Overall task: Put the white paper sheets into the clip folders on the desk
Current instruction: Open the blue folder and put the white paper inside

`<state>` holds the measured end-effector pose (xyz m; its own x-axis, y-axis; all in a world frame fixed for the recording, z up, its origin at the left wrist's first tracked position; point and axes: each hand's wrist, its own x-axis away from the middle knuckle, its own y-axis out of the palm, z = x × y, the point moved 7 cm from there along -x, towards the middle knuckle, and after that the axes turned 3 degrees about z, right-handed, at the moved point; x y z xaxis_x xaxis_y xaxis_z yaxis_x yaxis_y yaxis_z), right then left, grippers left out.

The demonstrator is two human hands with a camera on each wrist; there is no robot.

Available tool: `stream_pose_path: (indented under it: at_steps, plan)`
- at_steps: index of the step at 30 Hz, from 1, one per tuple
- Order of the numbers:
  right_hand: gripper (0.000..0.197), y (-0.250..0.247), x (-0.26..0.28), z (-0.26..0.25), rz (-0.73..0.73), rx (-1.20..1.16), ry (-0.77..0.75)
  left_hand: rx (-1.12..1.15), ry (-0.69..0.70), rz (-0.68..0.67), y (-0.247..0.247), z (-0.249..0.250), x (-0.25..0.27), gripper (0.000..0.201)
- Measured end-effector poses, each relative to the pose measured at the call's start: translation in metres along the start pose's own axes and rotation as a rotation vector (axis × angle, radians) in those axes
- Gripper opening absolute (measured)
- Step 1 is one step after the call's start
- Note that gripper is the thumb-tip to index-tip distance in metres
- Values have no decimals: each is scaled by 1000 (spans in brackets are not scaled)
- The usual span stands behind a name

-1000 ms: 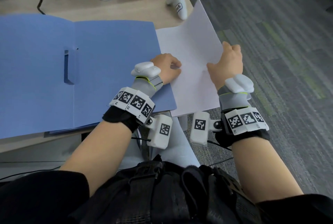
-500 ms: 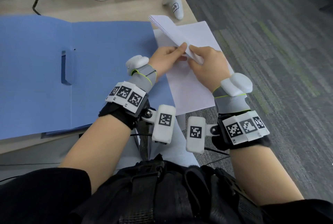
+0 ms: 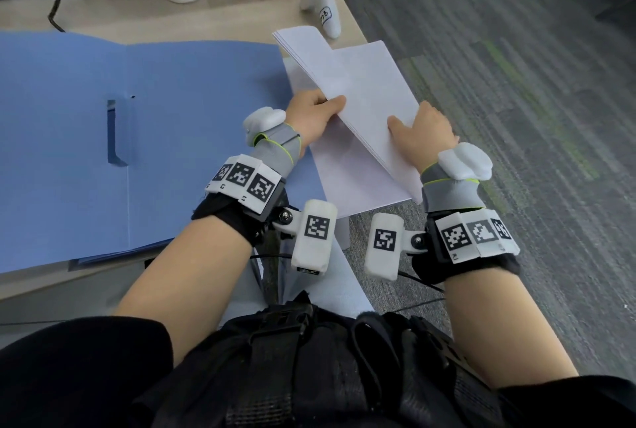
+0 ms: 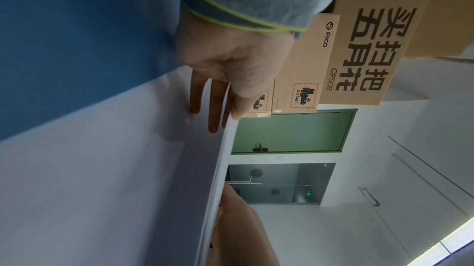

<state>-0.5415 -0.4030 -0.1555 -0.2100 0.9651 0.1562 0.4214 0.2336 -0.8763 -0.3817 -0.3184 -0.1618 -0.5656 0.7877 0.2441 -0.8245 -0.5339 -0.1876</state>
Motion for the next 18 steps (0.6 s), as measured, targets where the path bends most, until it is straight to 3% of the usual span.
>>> stream_pose_path:
  at_steps: [3, 11, 18]
  plan:
    - [54, 0, 1, -1, -16, -51, -36, 6, -5, -10, 0, -1, -2, 17]
    - [50, -21, 15, -16, 108, -156, -128, 13, -21, -37, 3, -2, -3, 18]
    - [55, -15, 41, -39, -98, -17, -305, 27, 8, -43, 6, -1, -7, 20]
